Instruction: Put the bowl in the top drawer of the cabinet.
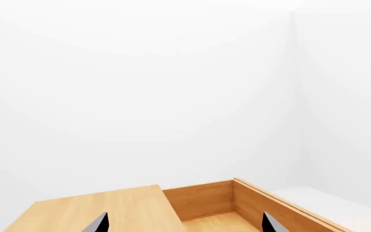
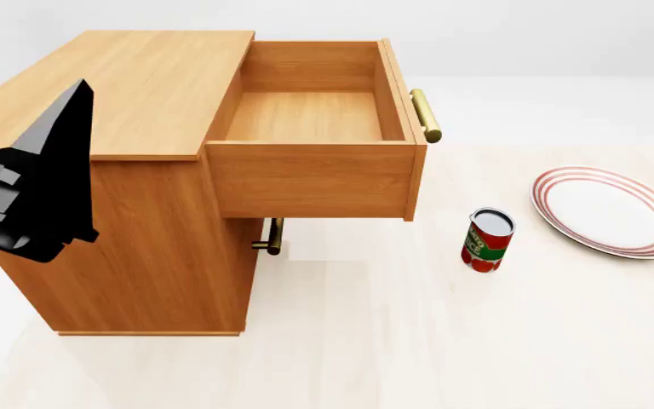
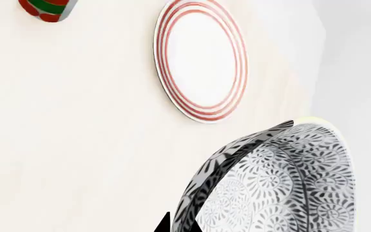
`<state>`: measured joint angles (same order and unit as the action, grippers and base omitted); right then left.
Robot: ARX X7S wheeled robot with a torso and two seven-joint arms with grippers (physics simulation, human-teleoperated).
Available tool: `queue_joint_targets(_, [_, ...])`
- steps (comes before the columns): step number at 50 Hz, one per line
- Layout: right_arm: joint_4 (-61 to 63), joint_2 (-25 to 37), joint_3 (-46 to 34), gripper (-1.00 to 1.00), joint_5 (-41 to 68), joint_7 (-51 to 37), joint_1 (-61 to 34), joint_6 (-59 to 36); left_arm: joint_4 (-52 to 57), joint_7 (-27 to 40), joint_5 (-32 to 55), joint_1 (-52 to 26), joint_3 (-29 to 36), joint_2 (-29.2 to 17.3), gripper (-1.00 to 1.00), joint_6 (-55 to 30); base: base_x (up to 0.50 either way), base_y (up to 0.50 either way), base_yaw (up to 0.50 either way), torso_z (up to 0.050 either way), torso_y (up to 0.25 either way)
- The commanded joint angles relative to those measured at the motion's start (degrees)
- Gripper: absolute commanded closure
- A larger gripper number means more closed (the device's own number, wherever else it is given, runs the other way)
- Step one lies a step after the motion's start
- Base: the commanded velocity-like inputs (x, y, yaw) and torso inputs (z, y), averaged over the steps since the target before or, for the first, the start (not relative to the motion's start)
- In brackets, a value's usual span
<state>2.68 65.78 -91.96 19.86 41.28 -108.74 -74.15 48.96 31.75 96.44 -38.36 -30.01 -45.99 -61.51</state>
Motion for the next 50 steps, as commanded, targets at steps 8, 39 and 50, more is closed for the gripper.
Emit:
queue_joint_targets(8, [-26.5,-23.2,-4.3,1.00,-10.9,13.8,-10.1,21.5,0.5,0.1,1.1,2.3,-2.4,-0.8,-1.00,0.4,0.00,0.00,0.00,0.000,0.000])
queue_joint_targets(39, [-77.7,-58.2,6.9,1.00,-16.0,20.7,-10.5,61.2,0.1,-1.1,-0.4,4.3,-4.3,-0.6,-1.00,0.8,0.00,0.00,0.00,0.000,0.001])
queue_joint_targets(50, [-77.7,-61.5,11.9,1.00,-18.1,21.7,-10.0,63.6,-0.5,-1.5,-1.1,4.1,-4.3,-0.7,-1.00,1.0,0.00,0.00,0.00,0.000,0.000])
